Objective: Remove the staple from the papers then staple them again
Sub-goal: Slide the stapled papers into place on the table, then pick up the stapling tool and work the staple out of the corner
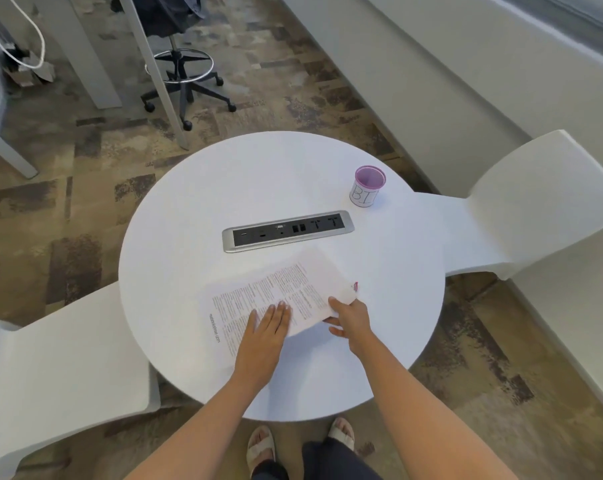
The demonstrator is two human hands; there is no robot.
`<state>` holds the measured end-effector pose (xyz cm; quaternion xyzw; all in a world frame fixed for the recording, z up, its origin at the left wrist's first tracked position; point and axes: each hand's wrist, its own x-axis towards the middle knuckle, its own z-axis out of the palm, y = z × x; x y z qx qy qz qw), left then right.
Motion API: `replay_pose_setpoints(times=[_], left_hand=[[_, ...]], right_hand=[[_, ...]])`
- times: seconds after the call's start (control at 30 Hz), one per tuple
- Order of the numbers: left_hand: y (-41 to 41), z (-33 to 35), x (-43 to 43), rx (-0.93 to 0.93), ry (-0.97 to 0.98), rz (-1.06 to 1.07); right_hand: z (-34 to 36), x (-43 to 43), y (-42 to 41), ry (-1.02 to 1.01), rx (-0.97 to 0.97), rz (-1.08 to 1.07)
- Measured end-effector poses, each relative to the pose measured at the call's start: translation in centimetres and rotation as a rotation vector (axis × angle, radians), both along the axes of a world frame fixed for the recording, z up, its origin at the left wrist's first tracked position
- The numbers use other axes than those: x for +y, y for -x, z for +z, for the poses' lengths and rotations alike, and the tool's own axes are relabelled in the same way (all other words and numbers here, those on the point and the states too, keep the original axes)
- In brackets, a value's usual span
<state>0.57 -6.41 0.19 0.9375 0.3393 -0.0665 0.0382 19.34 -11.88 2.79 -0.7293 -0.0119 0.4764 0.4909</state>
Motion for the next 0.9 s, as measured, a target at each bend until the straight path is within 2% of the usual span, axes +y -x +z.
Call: replay_pose_setpoints(times=[0.1,0.17,0.3,0.57,0.63,0.7,0.8,0.9], left_hand=[[0.6,-2.4,-0.4,0.266,0.095,-0.029],[0.7,-3.4,-0.5,0.367,0.194,-0.011],[-0.3,-4.3,-0.9,0.366,0.373,0.033],[-4.6,-5.0,-1.8,0.252,0.376,0.043],[-5.6,-5.4,-1.8,0.243,0.343,0.040],[-6.4,-6.0,-1.7,0.229,0.294,0.019],[-7.6,-6.5,-1.5,0.157,0.298,0.053],[-8.4,-7.0,-1.0,0.118,0.339,0.162]], right_hand=[[-2.5,-1.3,0.7,0.112,0.006,0.022],[-3.7,-1.8,1.2,0.157,-0.006,0.060],[-4.6,-2.3,2.0,0.237,-0.080,0.147],[-6.1,-3.0,1.8,0.368,-0.280,0.437],[-6.0,-3.3,1.4,0.468,-0.430,0.480],[-6.0,-3.9,0.6,0.540,-0.700,0.460],[-6.3,-4.7,-1.2,0.474,-1.046,0.502],[-6.6,-4.5,-3.8,0.408,-1.152,0.698]])
